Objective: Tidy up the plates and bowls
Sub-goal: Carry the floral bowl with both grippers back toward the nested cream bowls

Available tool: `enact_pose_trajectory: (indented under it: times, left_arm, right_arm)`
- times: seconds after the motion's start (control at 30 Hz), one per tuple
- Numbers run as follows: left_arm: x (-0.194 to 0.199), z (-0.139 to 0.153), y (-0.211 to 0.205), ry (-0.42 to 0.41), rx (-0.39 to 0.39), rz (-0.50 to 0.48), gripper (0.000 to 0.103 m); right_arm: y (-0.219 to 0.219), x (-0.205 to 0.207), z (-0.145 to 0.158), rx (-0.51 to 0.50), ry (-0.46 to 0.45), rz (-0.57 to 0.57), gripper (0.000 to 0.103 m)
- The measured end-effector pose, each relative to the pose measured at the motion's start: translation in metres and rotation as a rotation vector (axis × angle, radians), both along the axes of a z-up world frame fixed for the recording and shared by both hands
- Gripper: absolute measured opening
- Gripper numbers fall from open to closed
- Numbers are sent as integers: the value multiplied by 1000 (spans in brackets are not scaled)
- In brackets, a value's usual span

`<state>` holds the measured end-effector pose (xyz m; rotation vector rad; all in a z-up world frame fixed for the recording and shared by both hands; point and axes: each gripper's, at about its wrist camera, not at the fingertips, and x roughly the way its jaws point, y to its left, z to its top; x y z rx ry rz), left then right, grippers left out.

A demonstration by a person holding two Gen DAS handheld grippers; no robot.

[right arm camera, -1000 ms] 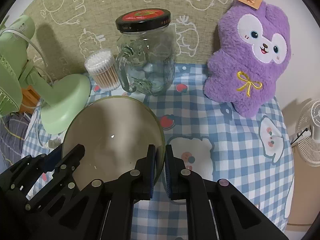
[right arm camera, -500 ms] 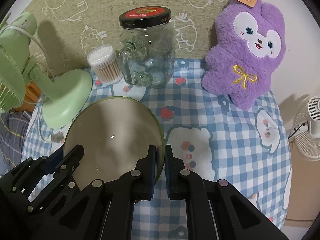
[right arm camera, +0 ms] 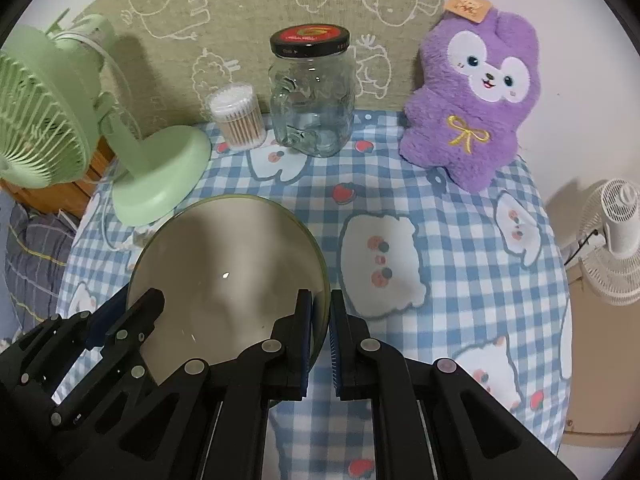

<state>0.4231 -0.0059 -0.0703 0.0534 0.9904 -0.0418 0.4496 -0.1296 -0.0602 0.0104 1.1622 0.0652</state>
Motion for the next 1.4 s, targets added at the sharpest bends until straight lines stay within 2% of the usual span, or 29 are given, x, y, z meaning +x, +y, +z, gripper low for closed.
enact_pose_trajectory:
  times: [0.9, 1.4]
  left_arm:
    - [-146, 84, 11, -146, 3, 15, 10]
    - [-222, 102, 18, -202, -5, 18, 10]
  right_arm:
    - [9, -148, 94, 14, -129, 15, 11]
    - [14, -227, 119, 3, -173, 37, 11]
